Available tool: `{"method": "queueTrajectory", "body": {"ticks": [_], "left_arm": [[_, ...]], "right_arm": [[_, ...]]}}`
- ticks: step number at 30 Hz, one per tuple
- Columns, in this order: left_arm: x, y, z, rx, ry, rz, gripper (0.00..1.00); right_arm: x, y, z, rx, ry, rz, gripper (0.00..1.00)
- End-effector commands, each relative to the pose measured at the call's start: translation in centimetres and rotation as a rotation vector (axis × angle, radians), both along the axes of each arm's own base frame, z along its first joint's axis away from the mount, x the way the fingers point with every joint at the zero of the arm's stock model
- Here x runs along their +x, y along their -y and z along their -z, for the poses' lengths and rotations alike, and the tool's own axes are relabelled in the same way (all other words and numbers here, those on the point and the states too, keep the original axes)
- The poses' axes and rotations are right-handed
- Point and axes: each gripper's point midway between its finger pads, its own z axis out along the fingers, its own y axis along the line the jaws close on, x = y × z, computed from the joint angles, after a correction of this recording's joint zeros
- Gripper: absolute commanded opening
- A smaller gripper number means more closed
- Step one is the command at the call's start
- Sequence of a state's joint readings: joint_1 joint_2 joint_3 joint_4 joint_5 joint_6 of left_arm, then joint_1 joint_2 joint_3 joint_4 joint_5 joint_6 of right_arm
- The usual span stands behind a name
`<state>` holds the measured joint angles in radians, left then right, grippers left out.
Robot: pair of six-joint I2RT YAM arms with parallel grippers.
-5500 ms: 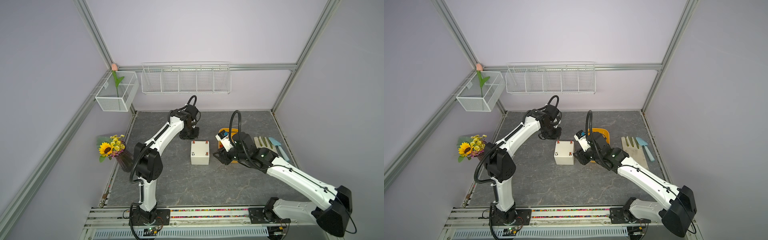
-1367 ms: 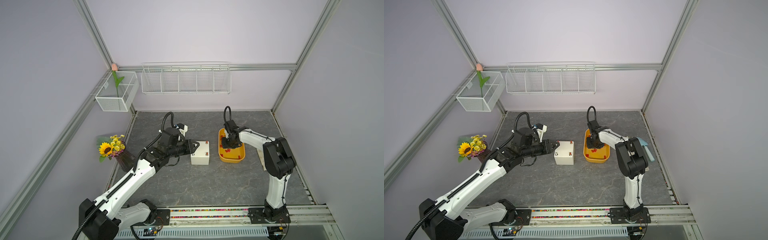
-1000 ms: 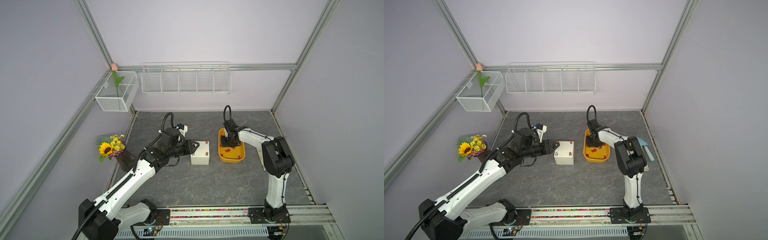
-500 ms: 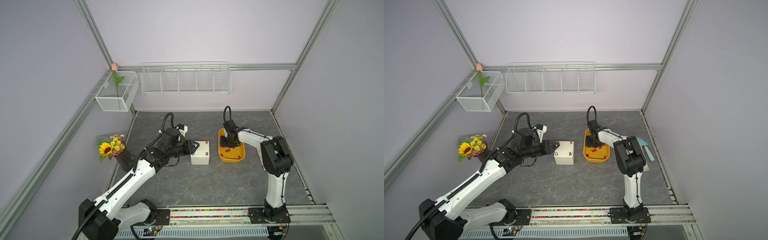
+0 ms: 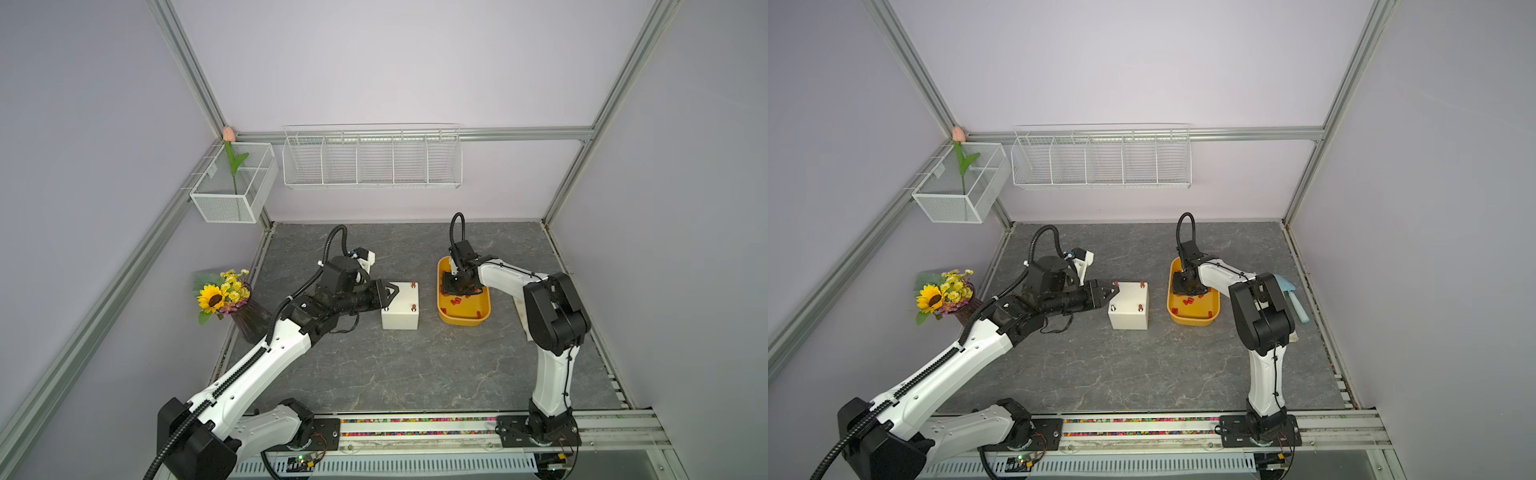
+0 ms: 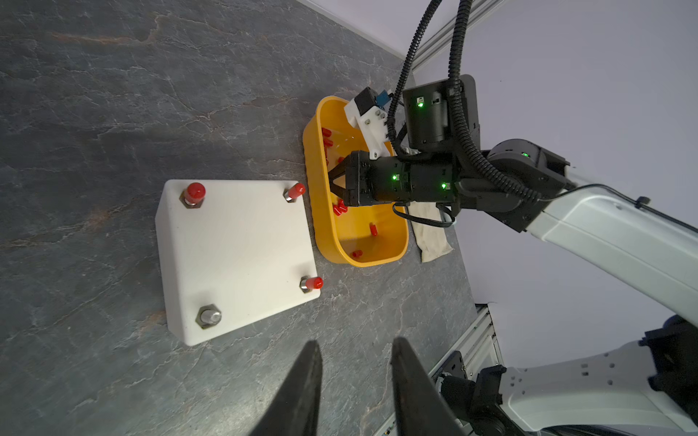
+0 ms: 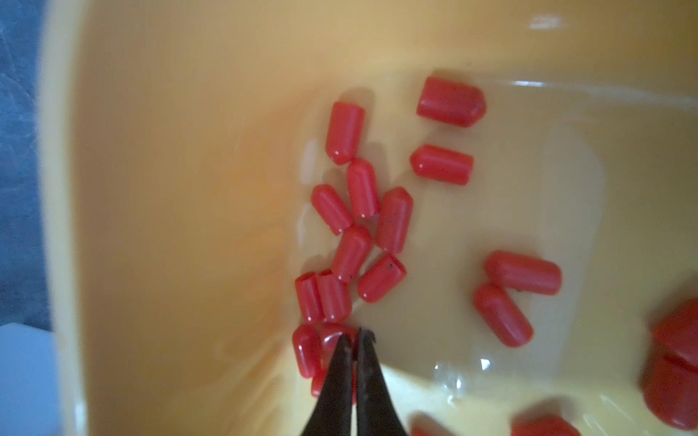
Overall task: Cover the protruding screws with screw protection sleeves
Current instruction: Pick up the screw protection sleeve from the storage box.
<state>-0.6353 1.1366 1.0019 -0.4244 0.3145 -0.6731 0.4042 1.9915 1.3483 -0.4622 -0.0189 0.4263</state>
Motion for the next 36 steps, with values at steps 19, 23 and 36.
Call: {"method": "queueTrajectory", "body": {"ticks": [19, 23, 36], "left_arm": [[-0.1, 0.1, 0.1, -0.01, -0.006, -0.01, 0.34], [-0.1, 0.1, -0.2, -0.018, 0.0, -0.009, 0.34], [0.3, 1.0, -1.6, -0.085, 0.02, 0.0, 0.35]], "right_arm": [[-1.2, 1.2, -4.9, 0.033, 0.096, 0.005, 0.06], [-1.8, 1.1, -7.2, 0.065, 0.144, -0.01, 0.06], [-6.1, 1.5, -18.5, 0.198, 0.412, -0.117, 0.06]]}}
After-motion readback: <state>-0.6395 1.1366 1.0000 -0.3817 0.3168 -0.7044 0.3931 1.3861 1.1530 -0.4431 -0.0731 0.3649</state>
